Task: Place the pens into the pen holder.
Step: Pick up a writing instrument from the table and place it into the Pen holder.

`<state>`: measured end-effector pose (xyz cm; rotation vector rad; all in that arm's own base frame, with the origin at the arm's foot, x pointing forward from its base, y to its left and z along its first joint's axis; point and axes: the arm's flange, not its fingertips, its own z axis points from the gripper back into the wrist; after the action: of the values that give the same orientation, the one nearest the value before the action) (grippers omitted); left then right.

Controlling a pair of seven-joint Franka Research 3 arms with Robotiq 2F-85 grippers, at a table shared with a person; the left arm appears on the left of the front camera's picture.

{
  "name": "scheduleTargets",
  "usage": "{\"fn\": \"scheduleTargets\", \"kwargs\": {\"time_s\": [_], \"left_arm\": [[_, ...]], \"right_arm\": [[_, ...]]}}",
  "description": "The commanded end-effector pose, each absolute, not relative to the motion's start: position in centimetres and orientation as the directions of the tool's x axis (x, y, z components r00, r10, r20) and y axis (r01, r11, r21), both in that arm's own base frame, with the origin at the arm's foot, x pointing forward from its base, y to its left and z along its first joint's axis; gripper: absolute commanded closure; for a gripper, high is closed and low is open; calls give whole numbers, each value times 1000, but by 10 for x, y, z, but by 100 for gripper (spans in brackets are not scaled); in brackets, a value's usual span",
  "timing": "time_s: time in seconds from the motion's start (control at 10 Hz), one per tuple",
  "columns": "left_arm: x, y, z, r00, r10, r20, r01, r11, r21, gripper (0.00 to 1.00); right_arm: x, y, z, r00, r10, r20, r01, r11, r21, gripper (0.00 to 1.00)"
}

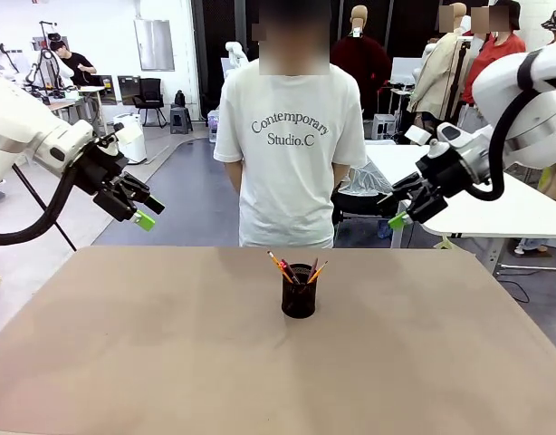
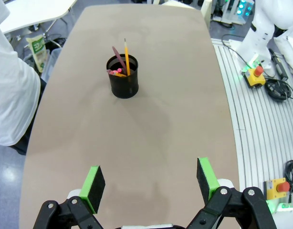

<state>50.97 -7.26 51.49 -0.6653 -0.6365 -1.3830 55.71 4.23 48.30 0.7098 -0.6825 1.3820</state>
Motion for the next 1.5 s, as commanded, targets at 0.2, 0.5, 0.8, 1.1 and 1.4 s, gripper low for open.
{"fn": "scheduleTargets", "kwargs": {"time_s": [0.2,0.5,0.8,1.1,1.4], "left_arm": [[509,-72,517,95,-661,745,995,79,-57,0],[509,-72,517,95,-661,745,995,79,-57,0],[509,-72,517,95,-661,745,995,79,-57,0],[509,-72,517,95,-661,745,995,79,-57,0],[509,-72,517,95,-661,745,995,79,-57,0]], "right_arm": [[558,17,492,56,650,758,-997,75,10,0],[567,1,494,69,676,734,-996,83,17,0],[571,-2,489,87,670,737,-992,125,3,0],[563,0,488,84,658,748,-994,103,21,0],[563,0,488,84,658,748,-994,103,21,0]]}}
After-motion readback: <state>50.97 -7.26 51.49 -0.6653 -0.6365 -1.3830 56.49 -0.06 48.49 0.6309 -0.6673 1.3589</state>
